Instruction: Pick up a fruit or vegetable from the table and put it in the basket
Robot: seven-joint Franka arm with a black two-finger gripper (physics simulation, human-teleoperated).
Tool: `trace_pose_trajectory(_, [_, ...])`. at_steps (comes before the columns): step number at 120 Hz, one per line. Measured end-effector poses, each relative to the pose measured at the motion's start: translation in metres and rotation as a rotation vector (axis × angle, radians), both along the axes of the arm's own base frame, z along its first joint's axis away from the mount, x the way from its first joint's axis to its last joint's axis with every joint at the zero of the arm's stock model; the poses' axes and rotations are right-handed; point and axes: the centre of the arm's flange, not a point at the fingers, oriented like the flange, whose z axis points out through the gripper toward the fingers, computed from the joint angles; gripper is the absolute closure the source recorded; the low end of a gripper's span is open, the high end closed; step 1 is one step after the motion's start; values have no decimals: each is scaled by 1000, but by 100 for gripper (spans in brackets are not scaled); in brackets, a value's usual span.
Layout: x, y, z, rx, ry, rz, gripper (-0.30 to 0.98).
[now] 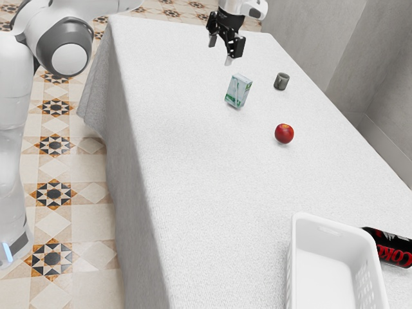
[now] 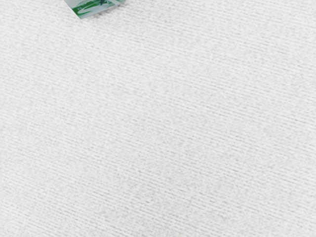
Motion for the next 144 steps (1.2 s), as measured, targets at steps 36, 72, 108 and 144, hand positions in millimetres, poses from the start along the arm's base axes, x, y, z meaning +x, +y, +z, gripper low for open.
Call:
trace_pose_trajectory(36, [-31,-83,107,23,-210,-154,0])
trace_pose_trajectory(72, [-18,-107,61,-18,-85,-201,0])
trace_pose_trajectory(108, [58,-136,-60,-72,78,-191,0])
trace_pose_trajectory(144, [131,-69,-93,-173,-23,-256,0])
